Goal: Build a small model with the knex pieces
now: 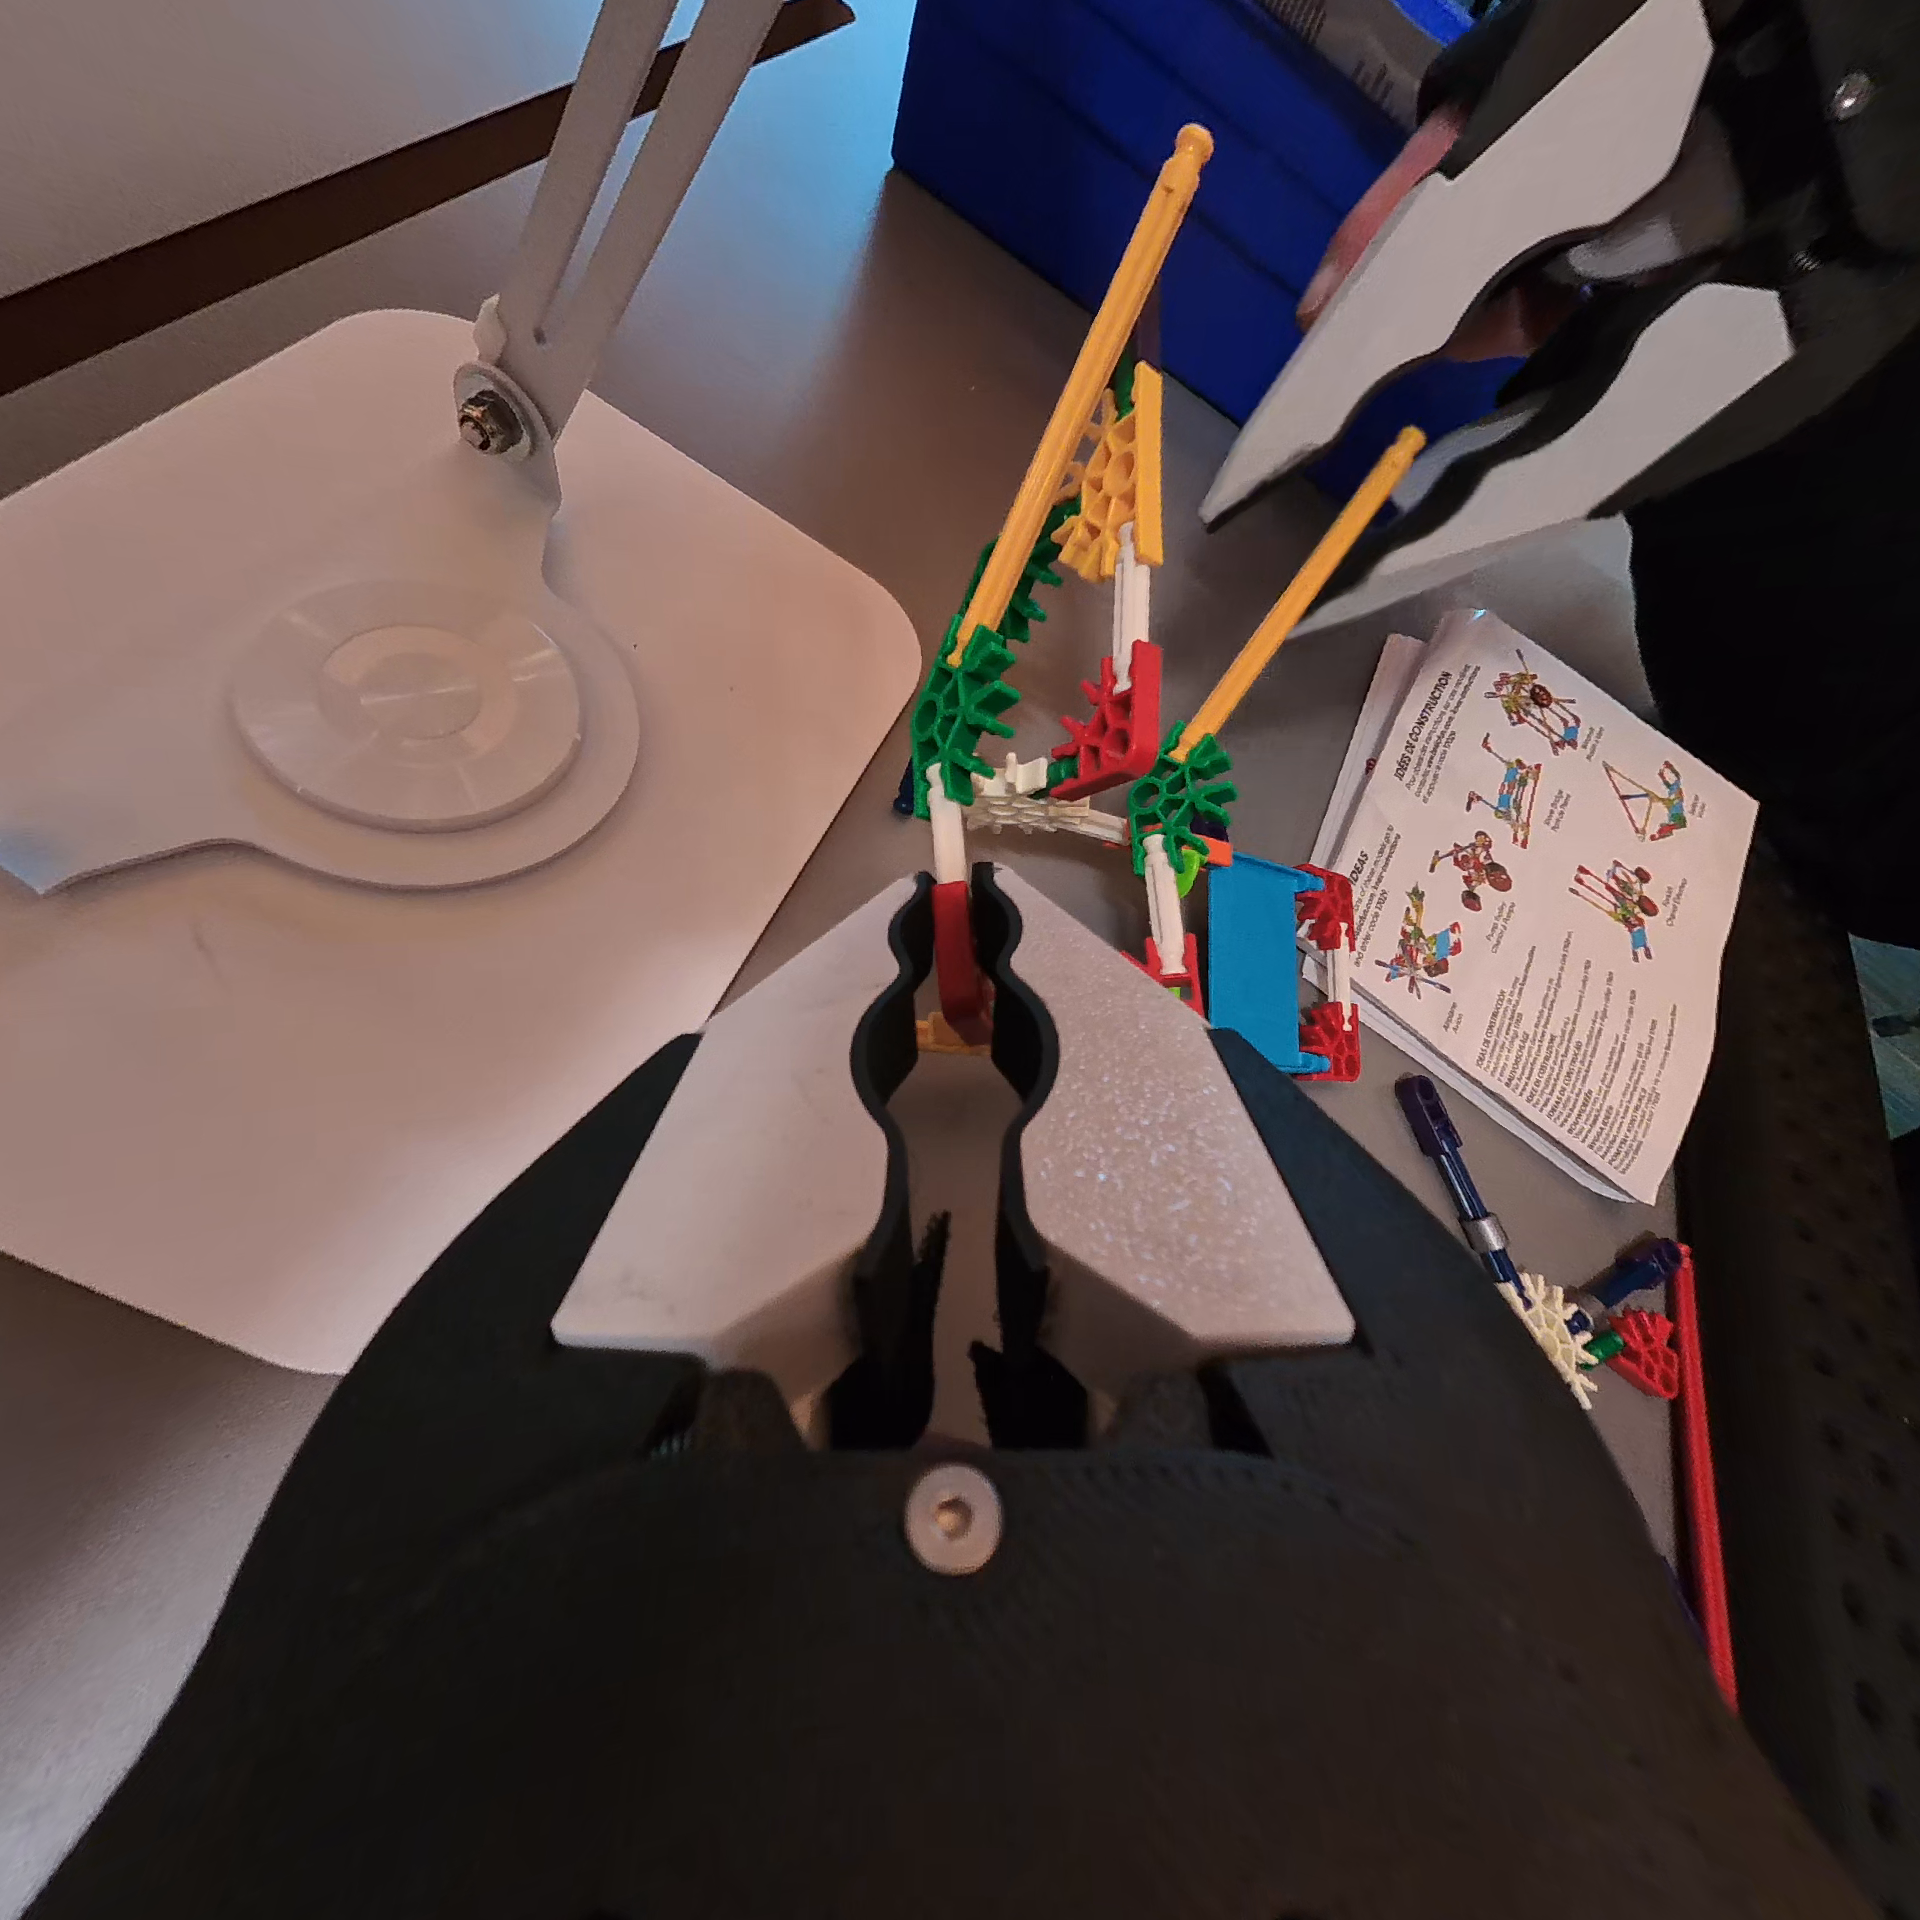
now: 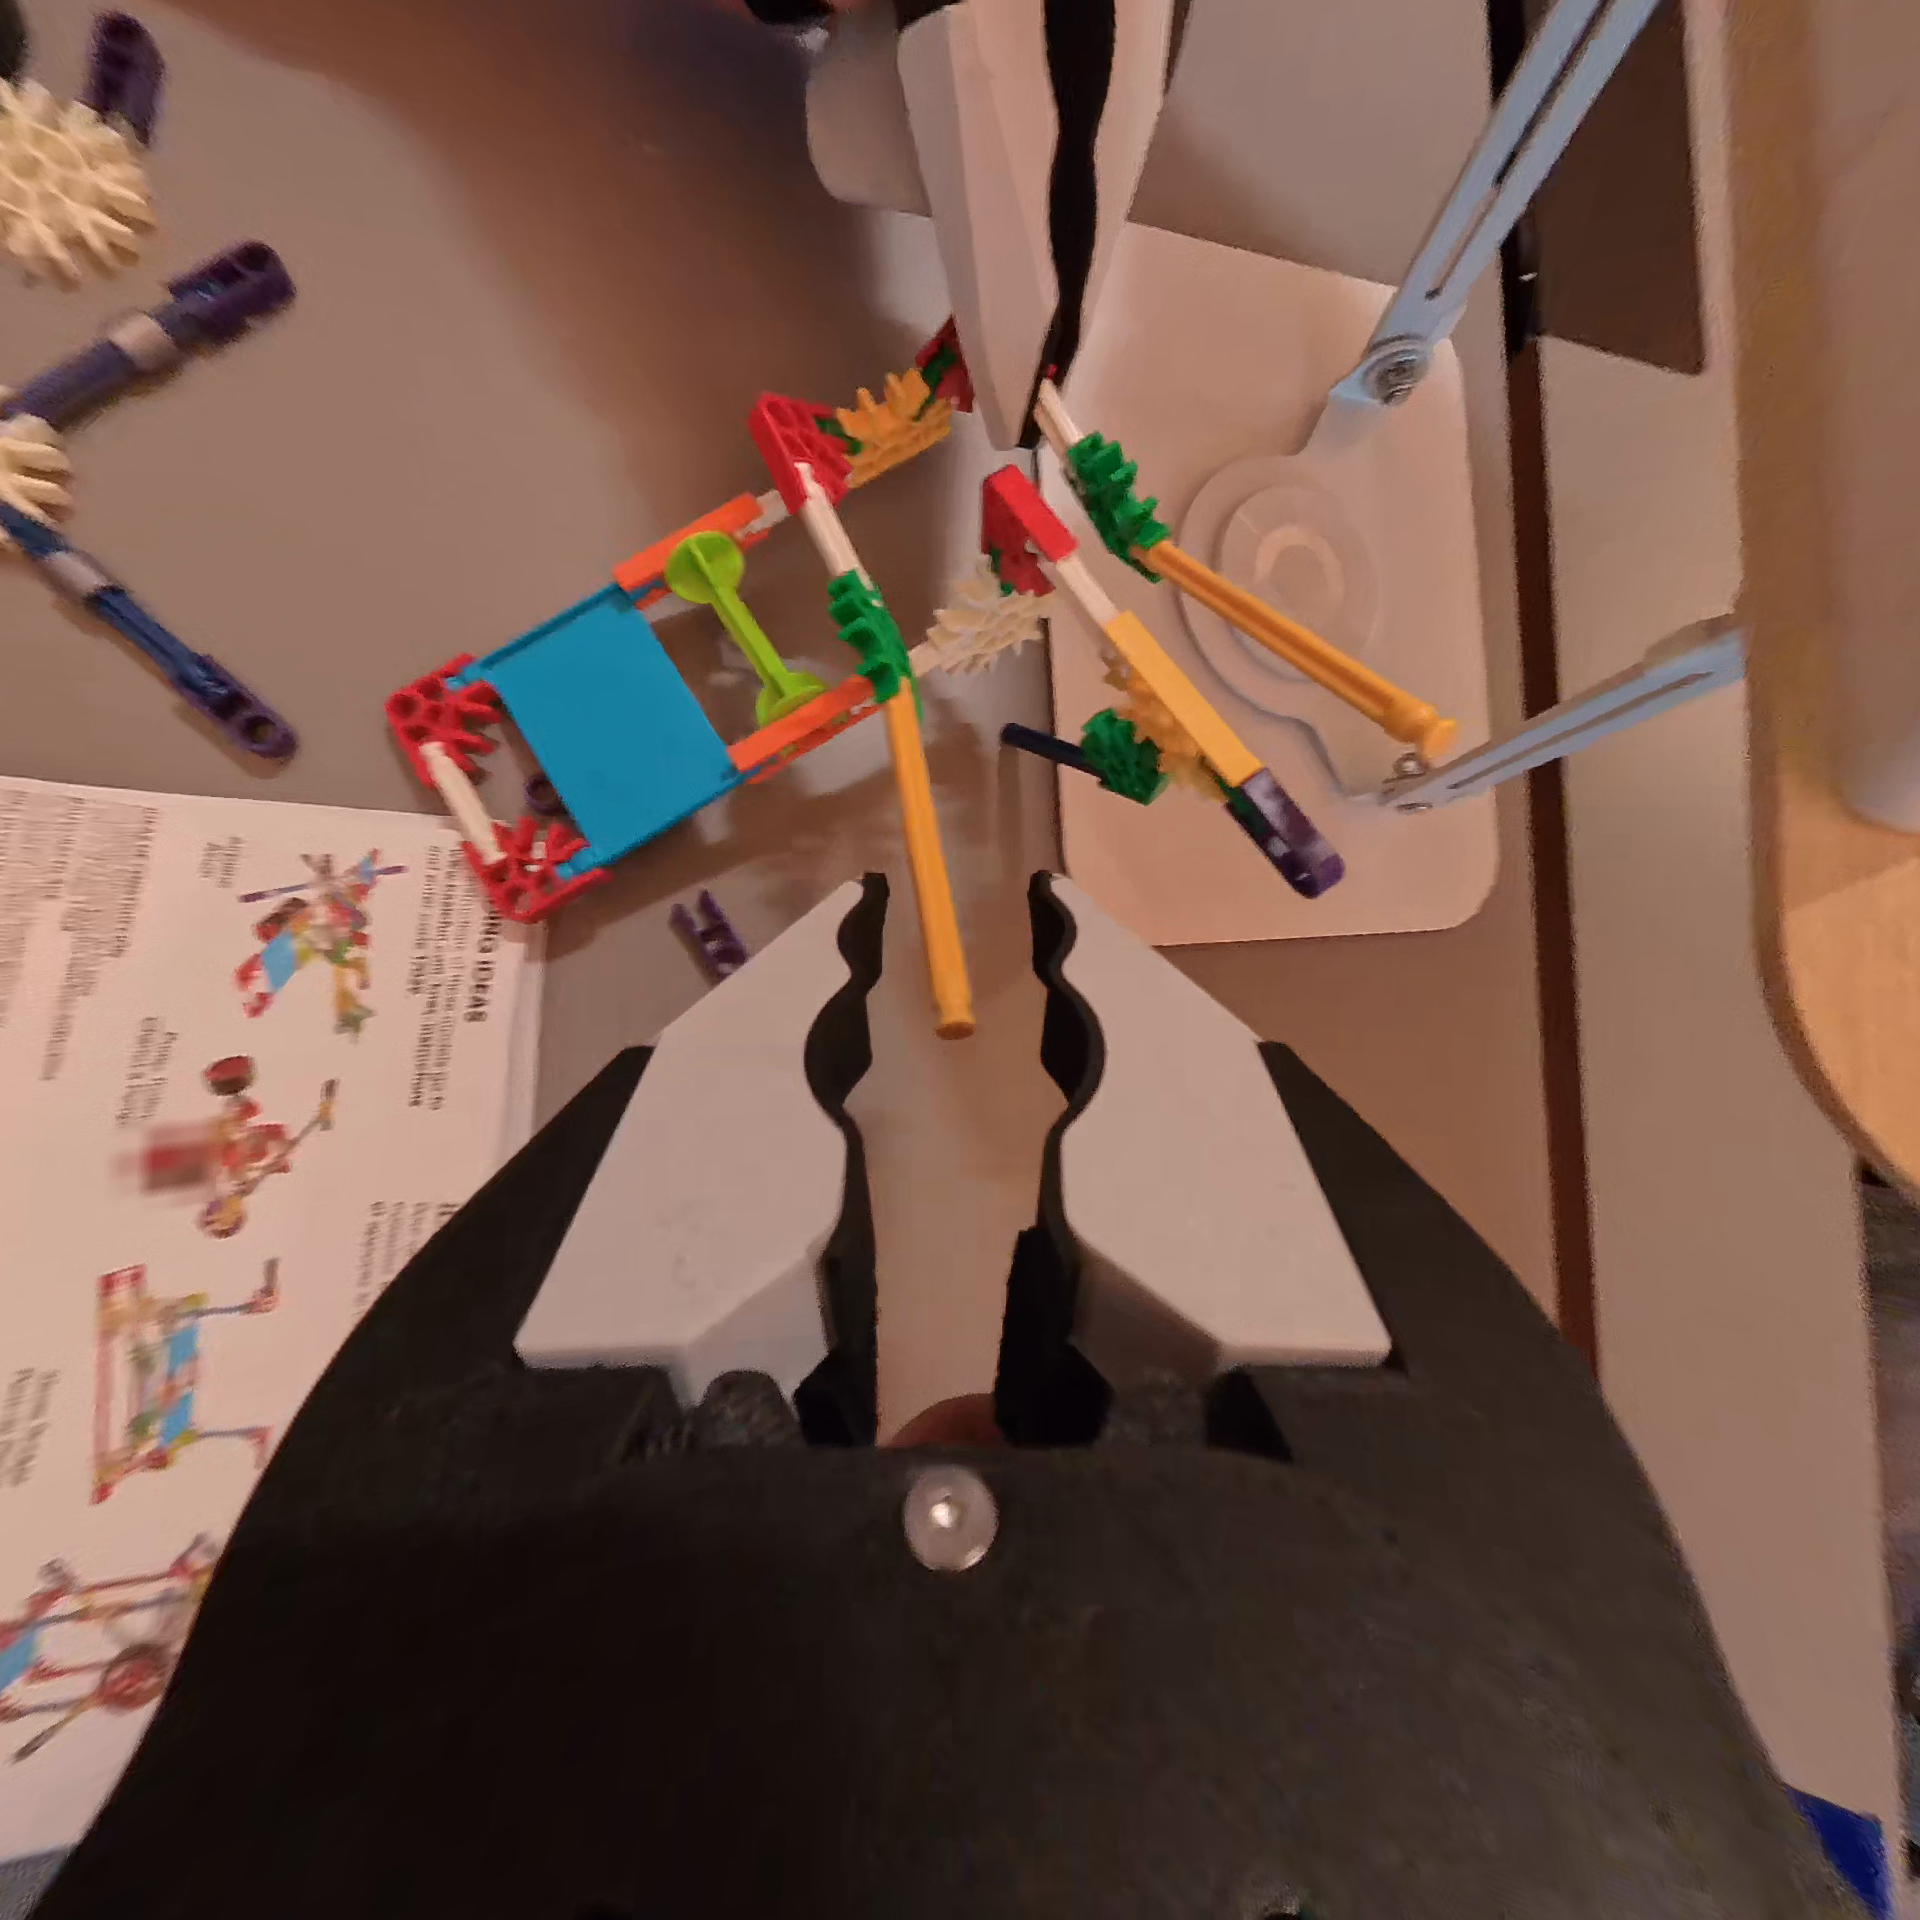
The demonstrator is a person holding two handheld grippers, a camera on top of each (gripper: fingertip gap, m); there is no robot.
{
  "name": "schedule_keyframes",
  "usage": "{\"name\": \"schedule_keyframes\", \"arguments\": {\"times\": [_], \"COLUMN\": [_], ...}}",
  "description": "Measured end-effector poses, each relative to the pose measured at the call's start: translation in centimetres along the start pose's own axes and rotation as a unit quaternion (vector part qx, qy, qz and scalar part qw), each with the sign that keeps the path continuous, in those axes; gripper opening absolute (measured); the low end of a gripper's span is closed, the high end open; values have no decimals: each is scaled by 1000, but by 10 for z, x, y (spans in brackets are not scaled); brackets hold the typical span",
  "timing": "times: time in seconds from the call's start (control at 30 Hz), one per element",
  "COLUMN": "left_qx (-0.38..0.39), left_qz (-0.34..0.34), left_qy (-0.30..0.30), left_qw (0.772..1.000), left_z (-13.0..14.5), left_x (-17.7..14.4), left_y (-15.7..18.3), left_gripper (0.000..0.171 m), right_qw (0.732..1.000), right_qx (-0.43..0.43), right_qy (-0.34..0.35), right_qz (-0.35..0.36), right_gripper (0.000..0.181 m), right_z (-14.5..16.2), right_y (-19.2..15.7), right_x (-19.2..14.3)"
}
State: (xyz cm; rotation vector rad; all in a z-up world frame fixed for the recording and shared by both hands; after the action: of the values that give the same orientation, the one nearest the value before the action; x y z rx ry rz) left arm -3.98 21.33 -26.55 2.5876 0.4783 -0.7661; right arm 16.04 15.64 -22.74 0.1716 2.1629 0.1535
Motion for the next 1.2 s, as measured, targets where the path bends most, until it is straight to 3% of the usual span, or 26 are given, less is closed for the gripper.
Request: {"name": "schedule_keyframes", "arguments": {"times": [0.1, 0.53, 0.73, 1.03, 1.2], "left_qx": [0, 20, 70, 148, 161], "left_qz": [-2, -21, -46, -35, -31], "left_qy": [0, -1, -19, -57, -64], "left_qw": [1000, 1000, 996, 987, 984], "left_z": [0, 2, 5, 12, 13], "left_x": [0, 1, -1, 0, -2], "left_y": [0, -2, 1, 22, 29], "left_gripper": [5, 6, 28, 88, 99], "right_qw": [1000, 995, 993, 990, 989], "right_qx": [1, 41, 50, 65, 74], "right_qy": [7, 65, 74, 85, 90], "right_qz": [7, -62, -73, -87, -88], "right_gripper": [8, 2, 2, 2, 2], "right_z": [0, -3, -4, -5, -4], "right_y": [3, 0, 0, 0, 2], "right_x": [0, 0, 1, 3, 2]}}
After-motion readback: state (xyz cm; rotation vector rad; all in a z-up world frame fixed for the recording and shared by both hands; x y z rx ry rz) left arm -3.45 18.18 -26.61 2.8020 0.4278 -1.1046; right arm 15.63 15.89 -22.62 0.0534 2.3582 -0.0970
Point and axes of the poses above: each gripper's, where its closed fingertips meet, x out along the fingers, z out of its underside, y = z × x across the jaws, the point moved 8 cm from there along -x, back along the fingers, and after that the axes turned 10 degrees about -z, right-handed, at the moved point
